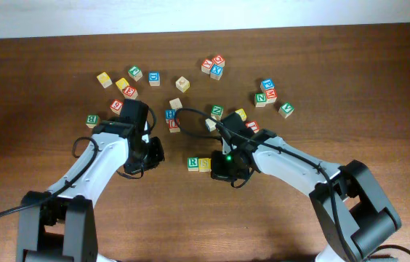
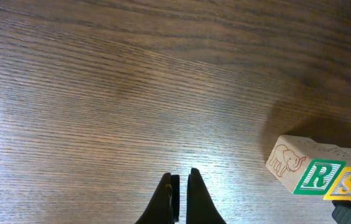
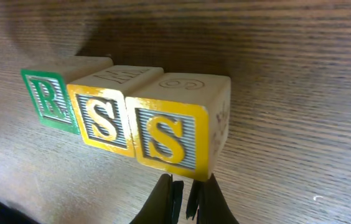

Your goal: Spell out RSS

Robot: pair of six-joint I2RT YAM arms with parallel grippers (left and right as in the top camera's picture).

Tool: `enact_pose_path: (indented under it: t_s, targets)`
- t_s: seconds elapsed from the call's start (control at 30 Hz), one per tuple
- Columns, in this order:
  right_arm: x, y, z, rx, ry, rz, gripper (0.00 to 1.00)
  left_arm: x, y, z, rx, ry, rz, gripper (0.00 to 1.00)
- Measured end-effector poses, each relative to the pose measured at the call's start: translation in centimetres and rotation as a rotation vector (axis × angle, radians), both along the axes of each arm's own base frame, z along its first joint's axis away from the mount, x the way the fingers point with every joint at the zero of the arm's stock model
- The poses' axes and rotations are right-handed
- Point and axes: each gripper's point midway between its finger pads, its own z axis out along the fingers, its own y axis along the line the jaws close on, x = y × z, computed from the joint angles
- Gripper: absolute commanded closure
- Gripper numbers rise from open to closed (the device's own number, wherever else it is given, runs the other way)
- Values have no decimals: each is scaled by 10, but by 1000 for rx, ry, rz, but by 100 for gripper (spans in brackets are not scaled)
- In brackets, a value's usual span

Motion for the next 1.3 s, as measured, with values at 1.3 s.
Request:
enact_pose_path:
  t_s: [1.3]
  targets:
    - [-11,15,-1,-21,-5,3,96,-2,1,0,4,12,20,100]
